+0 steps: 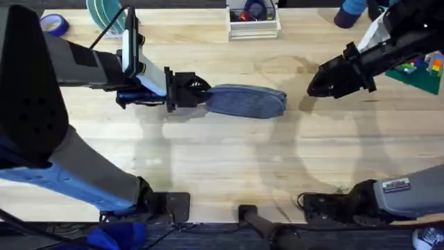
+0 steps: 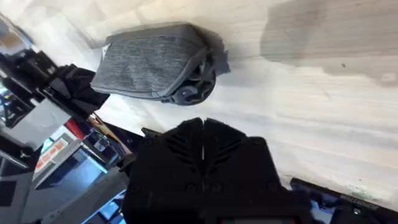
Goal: Unzip the bag, pick up the pens from the table one at a time and place them inside, then zip the bag closed.
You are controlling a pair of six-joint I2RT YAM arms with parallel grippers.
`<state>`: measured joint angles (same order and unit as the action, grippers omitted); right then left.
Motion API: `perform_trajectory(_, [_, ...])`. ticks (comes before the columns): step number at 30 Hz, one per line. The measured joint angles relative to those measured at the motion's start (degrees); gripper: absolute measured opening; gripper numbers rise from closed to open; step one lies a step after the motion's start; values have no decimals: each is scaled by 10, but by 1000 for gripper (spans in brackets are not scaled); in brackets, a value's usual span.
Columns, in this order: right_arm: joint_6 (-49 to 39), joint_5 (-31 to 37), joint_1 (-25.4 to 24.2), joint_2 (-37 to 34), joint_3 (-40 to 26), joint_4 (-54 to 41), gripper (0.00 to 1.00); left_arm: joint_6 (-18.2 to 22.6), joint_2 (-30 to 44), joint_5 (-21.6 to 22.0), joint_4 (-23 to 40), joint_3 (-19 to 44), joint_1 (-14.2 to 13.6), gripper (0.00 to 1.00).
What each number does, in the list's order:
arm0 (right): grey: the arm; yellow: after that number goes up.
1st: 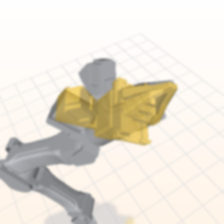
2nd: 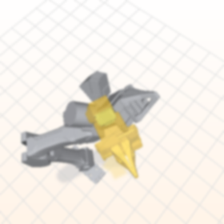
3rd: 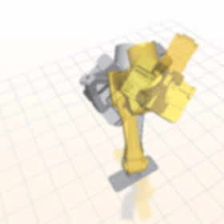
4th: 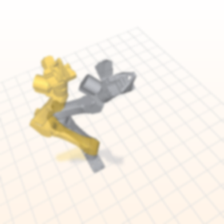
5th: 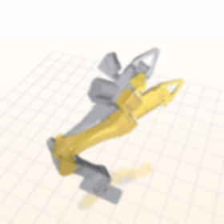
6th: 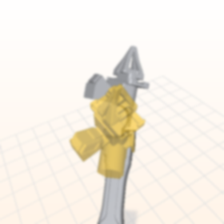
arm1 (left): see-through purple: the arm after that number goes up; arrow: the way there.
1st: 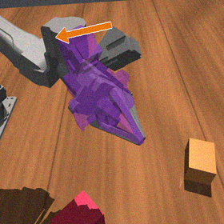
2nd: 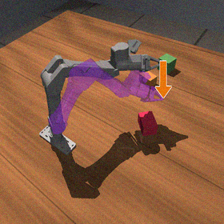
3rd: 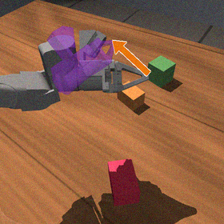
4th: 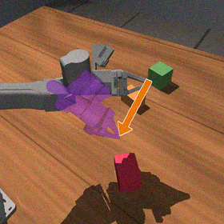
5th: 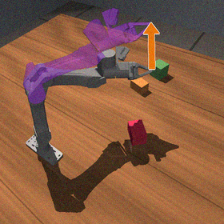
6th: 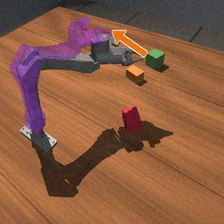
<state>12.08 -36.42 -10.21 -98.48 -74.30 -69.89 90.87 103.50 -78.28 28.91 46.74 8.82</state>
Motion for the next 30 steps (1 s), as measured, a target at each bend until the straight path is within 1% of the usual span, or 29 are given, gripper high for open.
perform_trajectory(9, [-24,4,0,0,0,0,35,0,0,0,0,0,0,42])
perform_trajectory(14, [-61,6,0,0,0,2,34,0,0,0,0,0,0,42])
perform_trajectory(17, [-80,25,0,6,0,3,35,0,0,0,0,0,0,42])
perform_trajectory(21, [-95,73,5,40,0,4,35,0,0,0,0,0,0,42])
perform_trajectory(25, [-107,118,23,97,0,8,34,0,0,0,0,0,0,42])
perform_trajectory(30, [-113,146,46,155,0,16,35,0,0,0,0,0,0,42])
